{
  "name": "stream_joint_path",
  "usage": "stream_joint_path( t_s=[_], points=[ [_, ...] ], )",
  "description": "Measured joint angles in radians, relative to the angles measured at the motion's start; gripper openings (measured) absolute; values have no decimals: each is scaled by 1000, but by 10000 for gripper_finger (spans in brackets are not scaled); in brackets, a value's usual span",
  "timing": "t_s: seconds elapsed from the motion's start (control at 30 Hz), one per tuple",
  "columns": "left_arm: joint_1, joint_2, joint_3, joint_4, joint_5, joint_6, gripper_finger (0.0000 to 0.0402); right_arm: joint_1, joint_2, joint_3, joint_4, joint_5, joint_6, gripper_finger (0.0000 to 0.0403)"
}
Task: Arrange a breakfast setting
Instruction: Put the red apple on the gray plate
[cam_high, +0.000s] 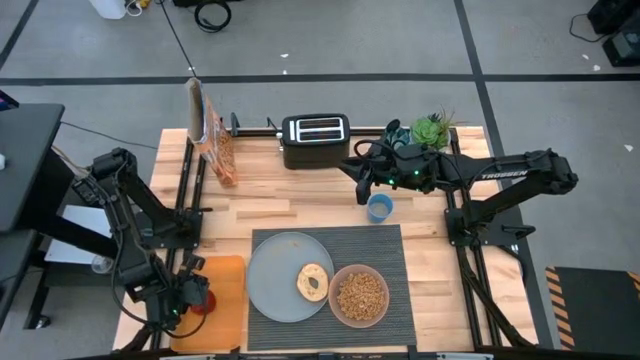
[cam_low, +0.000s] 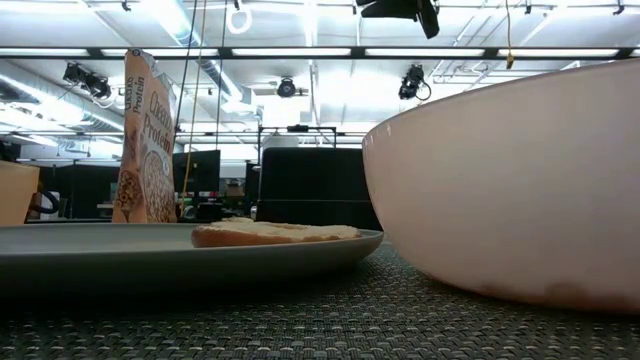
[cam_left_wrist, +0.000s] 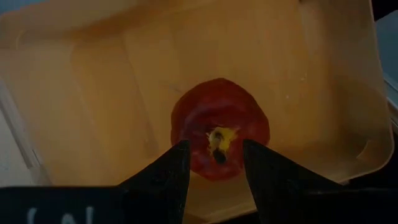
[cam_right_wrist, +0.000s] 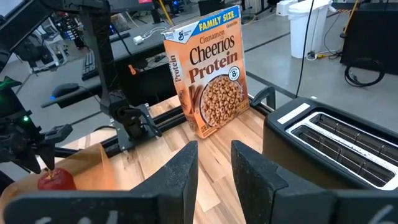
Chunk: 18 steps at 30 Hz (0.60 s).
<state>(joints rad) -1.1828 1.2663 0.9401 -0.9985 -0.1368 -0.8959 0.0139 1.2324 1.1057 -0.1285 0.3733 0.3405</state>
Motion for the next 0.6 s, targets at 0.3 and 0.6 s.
stream_joint_path(
  t_s=[0.3,0.6],
  points=[
    [0,29,0,11,0,2,155,0,0,0,0,0,0,103],
    [0,29,0,19,0,2,100,0,0,0,0,0,0,103]
  ],
)
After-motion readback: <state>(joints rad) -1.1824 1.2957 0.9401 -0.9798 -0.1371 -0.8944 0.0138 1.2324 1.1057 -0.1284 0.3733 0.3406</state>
